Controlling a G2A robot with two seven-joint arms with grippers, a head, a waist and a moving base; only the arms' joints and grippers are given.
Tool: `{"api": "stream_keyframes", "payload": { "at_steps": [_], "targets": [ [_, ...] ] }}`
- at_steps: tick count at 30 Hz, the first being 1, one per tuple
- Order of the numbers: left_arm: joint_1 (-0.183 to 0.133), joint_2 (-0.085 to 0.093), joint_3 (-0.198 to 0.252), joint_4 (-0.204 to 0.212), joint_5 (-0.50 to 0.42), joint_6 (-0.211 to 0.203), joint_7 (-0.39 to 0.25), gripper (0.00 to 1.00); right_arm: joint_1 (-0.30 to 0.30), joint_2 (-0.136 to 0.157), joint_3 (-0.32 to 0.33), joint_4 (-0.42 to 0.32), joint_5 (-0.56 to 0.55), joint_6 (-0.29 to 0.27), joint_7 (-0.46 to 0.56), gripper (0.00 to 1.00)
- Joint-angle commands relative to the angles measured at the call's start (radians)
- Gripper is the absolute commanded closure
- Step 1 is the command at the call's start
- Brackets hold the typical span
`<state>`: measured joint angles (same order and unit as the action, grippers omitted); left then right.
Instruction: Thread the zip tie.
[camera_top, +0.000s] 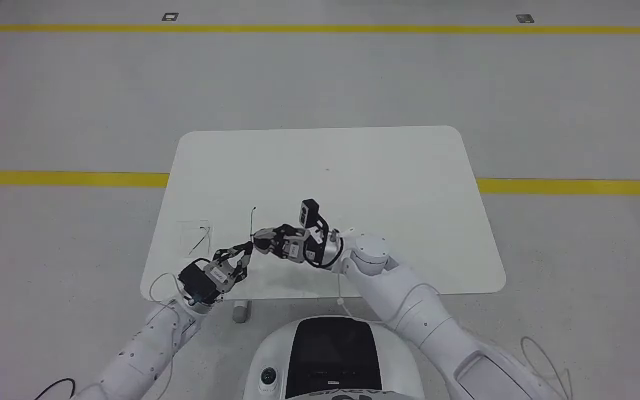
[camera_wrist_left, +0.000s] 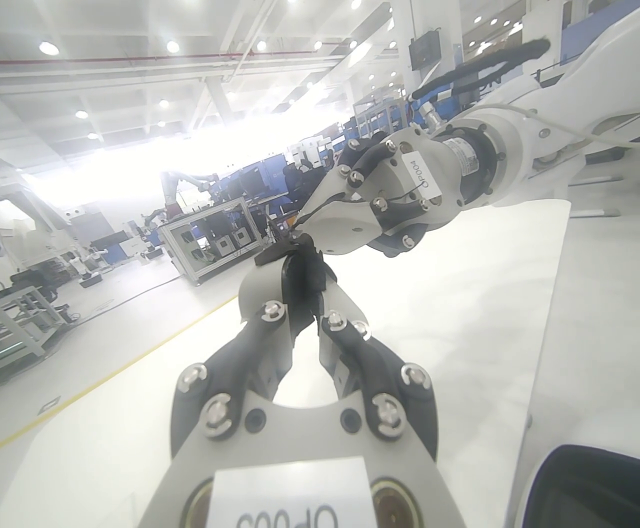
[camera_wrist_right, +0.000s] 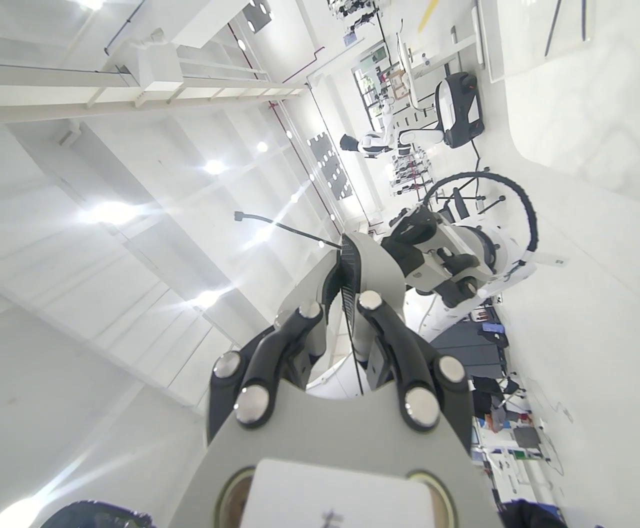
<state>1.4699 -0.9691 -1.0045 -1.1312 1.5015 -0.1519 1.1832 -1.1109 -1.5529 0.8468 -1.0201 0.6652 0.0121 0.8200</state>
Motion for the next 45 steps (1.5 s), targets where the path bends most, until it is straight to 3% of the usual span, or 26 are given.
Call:
{"api": "stream_keyframes", "payload": {
  "at_steps": [1, 45],
  "targets": [
    [0.000, 0.000, 0.000, 0.001, -0.001, -0.002, -0.002, 1.00, -0.002, 0.000, 0.003, -0.001, 0.002, -0.004, -0.002, 1.00],
    [0.002, -0.008, -0.004, 0.018, -0.010, -0.013, -0.003, 1.00, -0.051, 0.021, 0.059, -0.053, 0.008, -0.053, -0.030, 1.00]
  ]
}}
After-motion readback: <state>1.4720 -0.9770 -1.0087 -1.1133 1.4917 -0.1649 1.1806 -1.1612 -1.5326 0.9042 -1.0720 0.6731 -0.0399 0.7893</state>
